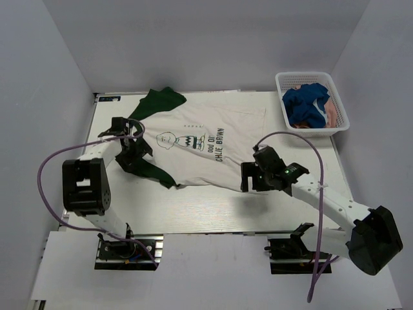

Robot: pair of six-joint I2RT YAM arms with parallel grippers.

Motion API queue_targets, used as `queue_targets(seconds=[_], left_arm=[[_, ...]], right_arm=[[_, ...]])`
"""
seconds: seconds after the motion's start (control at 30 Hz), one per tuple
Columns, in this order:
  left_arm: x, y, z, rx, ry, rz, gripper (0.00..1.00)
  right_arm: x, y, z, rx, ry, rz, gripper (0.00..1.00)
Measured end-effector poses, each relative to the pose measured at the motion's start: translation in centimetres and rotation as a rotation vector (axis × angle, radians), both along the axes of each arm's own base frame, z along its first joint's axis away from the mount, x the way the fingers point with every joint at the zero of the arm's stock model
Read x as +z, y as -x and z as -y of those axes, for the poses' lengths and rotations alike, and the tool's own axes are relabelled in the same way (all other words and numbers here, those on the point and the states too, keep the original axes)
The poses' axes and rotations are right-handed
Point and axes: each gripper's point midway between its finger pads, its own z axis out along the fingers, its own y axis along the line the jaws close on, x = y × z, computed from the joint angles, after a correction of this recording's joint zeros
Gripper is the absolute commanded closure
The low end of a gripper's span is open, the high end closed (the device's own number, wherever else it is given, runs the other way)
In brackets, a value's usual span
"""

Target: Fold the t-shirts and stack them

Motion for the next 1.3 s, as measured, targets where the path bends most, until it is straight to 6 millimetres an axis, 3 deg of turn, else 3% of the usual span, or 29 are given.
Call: queue_targets(seconds=[0.17,0.33,0.43,0.63,0.7,0.8,0.9,0.97,1.1,1.3], left_arm=[[1.9,4.2,0.8,0.048,0.042,0.017,0.00],[4.3,7.9,1.0,0.092,0.048,0.036,0.00],[8.0,8.7,0.8,0.094,0.039,0.110,0.00],[18.0,8.8,-1.5,0.148,-0.075,0.351,0.00],[19.5,9.5,-2.2,0.163,-0.108,0.397,0.00],[19.1,10.5,-2.7,0.159,-0.145,0.365,0.00],[17.2,10.5,-3.1,0.132,-0.173,0.278,0.00],[15.6,10.3,-3.2,0.114,-0.185,0.209,0.00],[13.8,10.8,-3.4,0.079,-0.202,0.135,0.00],[14.4,10.9,-3.6,0.065,-0.218,0.163,0.00]], right_arm=[[3.0,-2.6,-4.0,0.177,-0.060,0.195,0.10],[4.6,-1.6,-11.6,0.480,-0.110,0.304,0.10],[4.1,0.3,-16.4,0.659,-0.110,0.336,0.10],[3.1,2.4,-24.6,0.920,-0.116,0.374,0.10],[2.8,3.0,-27.3,0.993,-0.136,0.378,0.16],[2.2,3.8,-31.1,1.073,-0.170,0.376,0.18],[1.0,4.2,-34.4,1.121,-0.194,0.351,0.18],[-0.2,4.4,-35.6,1.138,-0.193,0.325,0.18],[-2.7,4.0,-35.5,1.123,-0.146,0.271,0.14],[-4.3,1.8,-34.5,1.056,-0.073,0.249,0.11]])
